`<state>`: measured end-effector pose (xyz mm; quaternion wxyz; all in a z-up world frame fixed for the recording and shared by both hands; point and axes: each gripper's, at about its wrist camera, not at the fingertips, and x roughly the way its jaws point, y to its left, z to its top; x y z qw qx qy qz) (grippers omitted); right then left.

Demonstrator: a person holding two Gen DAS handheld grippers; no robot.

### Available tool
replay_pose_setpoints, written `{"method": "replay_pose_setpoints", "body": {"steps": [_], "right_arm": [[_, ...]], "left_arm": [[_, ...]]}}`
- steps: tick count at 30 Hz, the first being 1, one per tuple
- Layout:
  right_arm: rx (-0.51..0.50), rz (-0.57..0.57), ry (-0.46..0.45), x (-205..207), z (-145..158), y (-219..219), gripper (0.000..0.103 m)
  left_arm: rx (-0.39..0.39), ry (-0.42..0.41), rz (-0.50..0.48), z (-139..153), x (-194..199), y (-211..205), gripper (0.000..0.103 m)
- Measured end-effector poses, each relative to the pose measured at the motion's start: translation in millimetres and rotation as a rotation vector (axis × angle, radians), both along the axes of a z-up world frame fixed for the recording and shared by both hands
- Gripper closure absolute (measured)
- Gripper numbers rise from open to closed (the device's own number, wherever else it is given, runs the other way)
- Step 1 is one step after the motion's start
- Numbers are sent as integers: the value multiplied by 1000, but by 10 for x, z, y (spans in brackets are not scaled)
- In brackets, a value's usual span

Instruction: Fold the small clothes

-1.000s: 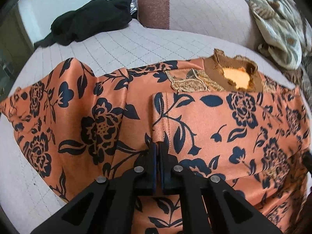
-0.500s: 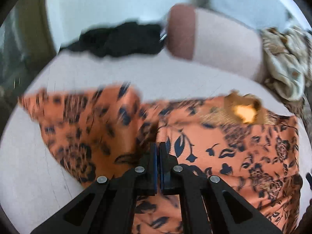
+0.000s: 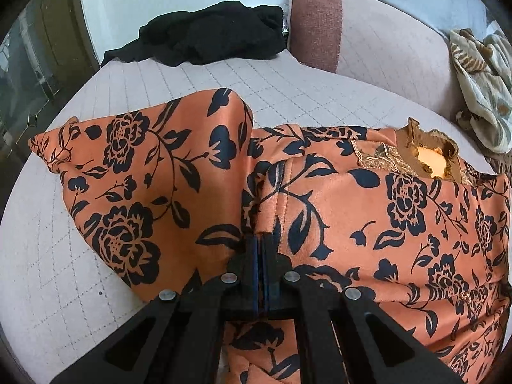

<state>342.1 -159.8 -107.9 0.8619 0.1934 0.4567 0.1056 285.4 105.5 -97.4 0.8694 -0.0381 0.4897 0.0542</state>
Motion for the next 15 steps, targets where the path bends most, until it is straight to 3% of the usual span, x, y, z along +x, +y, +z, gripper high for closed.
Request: {"method": "replay_pose_setpoints", "body": {"steps": [3, 5, 6, 7, 10, 15], "right_arm": [[38, 4, 40, 248, -147, 76, 12], [69, 12, 71, 344, -248, 104, 27], [93, 21, 88, 375, -301, 112, 56], [75, 13, 111, 399, -342, 112, 74], [74, 5, 126, 414, -338, 63, 85], [44, -75, 49, 367, -11, -232, 101]], "left_arm": [[2, 4, -5, 28, 14, -35, 101], [10, 6, -17, 27, 33, -55, 101], [15, 5, -24, 19, 43, -62, 101], [17, 4, -28, 24, 49, -62, 101], [20, -3, -41, 28, 58, -92, 101], [3, -69, -81, 232, 18, -232, 101]]}}
